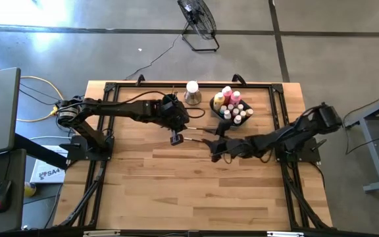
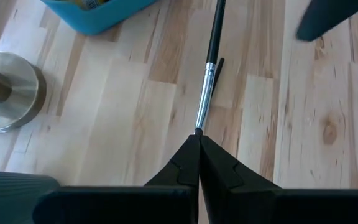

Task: Pick & Place Paint Supplies
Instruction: Put the silver paintbrush into the blue cup

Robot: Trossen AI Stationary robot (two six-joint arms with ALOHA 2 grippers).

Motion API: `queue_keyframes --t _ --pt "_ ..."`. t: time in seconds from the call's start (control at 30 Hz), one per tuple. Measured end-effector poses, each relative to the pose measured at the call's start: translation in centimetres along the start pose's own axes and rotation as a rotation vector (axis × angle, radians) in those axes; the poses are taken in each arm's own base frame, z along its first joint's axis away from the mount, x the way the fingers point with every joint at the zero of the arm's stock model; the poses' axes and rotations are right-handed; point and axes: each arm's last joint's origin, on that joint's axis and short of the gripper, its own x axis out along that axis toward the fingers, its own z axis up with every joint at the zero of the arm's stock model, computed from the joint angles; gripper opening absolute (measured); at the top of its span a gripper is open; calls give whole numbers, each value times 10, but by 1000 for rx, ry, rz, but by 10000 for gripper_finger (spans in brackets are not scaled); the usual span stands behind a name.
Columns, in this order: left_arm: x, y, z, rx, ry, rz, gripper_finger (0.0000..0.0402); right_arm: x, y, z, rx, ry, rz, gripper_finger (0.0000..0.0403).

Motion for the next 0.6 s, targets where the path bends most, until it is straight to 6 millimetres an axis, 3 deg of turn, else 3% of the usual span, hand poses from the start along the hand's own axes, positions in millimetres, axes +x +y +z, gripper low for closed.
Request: queue_keyframes --t 0.27,0.6 --pt "0 0 -2 1 24 1 0 23 5 -3 -63 156 -39 205" --pt "0 0 -3 0 29 1 0 31 -2 -11 -30 201 -66 190"
